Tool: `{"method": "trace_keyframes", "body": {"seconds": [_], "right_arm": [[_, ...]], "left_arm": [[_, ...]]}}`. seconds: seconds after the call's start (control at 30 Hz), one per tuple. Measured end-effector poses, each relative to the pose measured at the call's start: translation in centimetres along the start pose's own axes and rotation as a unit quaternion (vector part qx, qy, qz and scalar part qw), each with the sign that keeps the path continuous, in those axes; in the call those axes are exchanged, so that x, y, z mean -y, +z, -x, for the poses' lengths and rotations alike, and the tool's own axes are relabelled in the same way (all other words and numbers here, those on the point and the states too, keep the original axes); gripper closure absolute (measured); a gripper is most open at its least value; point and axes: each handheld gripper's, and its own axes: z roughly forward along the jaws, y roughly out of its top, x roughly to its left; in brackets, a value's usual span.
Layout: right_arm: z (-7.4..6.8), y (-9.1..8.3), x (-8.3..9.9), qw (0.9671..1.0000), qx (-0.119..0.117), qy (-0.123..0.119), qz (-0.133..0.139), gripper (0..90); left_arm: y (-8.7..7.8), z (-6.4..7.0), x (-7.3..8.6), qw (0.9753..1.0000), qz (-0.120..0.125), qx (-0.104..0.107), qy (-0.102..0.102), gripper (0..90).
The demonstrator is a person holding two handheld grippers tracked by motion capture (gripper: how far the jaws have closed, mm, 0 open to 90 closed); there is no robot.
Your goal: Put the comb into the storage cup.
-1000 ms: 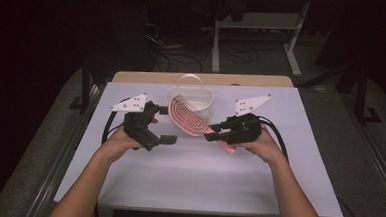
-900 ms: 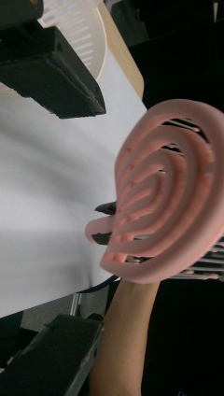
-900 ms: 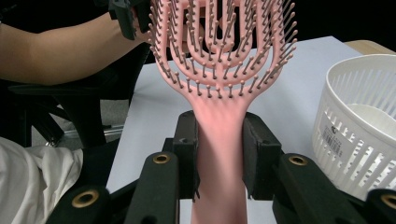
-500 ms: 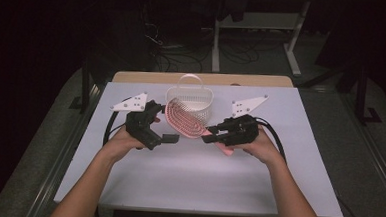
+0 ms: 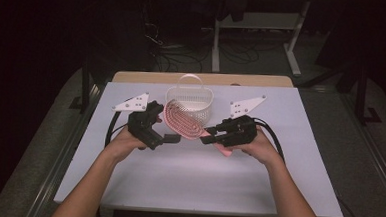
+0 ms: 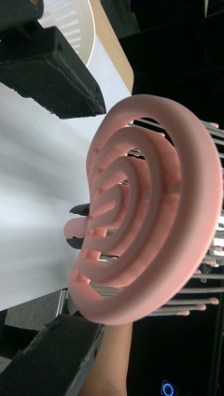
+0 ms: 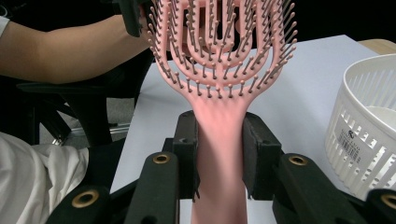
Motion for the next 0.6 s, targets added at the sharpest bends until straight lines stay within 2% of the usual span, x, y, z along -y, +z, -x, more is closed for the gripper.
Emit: {"method": "trace_keyframes", "body": {"seconds": [0.27,0.47,0.6], "right_arm": [[-0.02,0.18,0.01,1.0,-0.003,0.0,-0.002,68.7],[-0.03,0.21,0.0,1.0,-0.004,-0.001,-0.001,68.6],[-0.05,0.22,-0.02,1.0,-0.006,-0.002,0.001,68.7]], "left_arm": [[0.11,-0.08,0.08,1.0,0.0,0.001,0.003,0.4],[0.04,-0.15,0.13,1.0,0.005,0.002,0.001,7.5],[0.06,-0.19,0.15,1.0,0.008,0.004,-0.001,8.5]]}}
